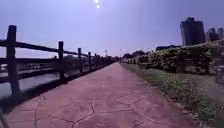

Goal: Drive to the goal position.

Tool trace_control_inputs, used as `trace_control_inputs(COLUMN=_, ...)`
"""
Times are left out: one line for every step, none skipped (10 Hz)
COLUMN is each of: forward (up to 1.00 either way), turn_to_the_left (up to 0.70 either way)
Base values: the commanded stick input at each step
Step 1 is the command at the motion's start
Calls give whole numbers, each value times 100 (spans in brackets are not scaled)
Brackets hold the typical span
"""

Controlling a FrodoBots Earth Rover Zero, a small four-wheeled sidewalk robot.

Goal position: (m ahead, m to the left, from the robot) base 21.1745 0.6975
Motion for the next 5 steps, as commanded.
trace_control_inputs(forward=100, turn_to_the_left=1)
trace_control_inputs(forward=100, turn_to_the_left=1)
trace_control_inputs(forward=100, turn_to_the_left=1)
trace_control_inputs(forward=100, turn_to_the_left=1)
trace_control_inputs(forward=100, turn_to_the_left=1)
